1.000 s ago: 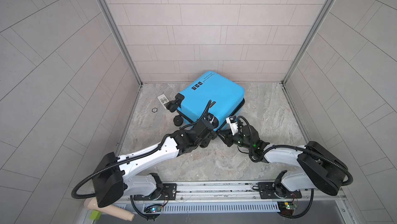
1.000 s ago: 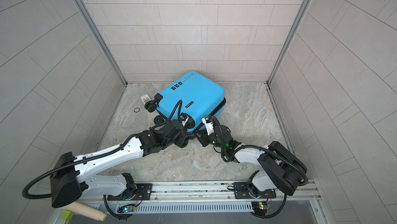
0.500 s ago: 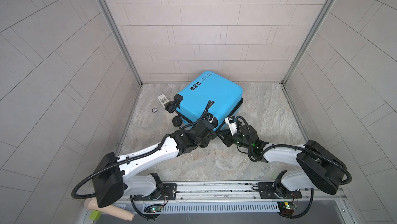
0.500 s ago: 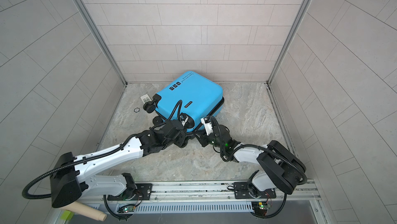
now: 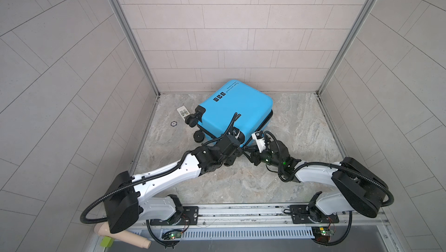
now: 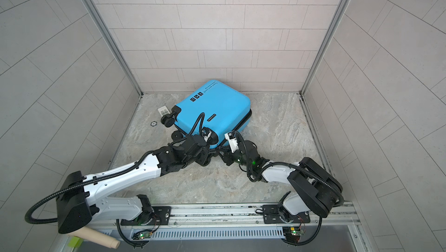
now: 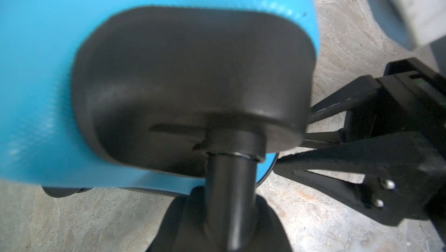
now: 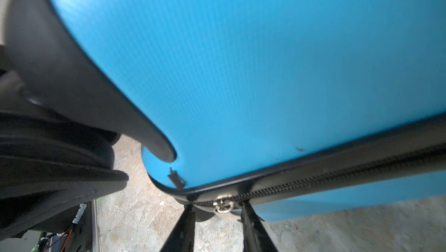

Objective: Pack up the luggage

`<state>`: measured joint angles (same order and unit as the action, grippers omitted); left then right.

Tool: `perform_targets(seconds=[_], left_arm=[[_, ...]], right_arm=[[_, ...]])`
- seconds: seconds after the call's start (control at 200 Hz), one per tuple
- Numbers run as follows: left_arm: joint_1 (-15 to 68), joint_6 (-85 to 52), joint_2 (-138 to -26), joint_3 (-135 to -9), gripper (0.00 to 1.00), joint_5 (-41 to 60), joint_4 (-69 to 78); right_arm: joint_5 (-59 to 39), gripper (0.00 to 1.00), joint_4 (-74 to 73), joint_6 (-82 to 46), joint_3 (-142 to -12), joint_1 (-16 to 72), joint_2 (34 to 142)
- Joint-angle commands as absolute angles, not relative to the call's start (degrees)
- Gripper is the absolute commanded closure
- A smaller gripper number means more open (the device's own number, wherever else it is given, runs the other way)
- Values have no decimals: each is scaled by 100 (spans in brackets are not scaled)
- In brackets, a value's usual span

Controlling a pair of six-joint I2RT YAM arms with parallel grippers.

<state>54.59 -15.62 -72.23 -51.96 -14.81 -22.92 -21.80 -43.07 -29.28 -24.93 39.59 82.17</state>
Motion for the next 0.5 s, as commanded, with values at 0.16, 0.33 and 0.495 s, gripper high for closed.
perform_targets(seconds=[0.16, 0.33, 0.495], left_arm=[[5604, -1662, -6942, -5633, 100, -1367, -1529], [5607, -1670, -6924, -5647, 100, -1375, -1586], [5616, -1692, -6920, -5651, 100, -1379, -1619]], right_arm=[[-1739, 70, -4234, -2821, -2777, 4044, 8604], [-1386, 77, -4233, -2865, -2790, 4050, 8591], [-1092, 81, -4232, -2865, -2782, 4041, 8509]])
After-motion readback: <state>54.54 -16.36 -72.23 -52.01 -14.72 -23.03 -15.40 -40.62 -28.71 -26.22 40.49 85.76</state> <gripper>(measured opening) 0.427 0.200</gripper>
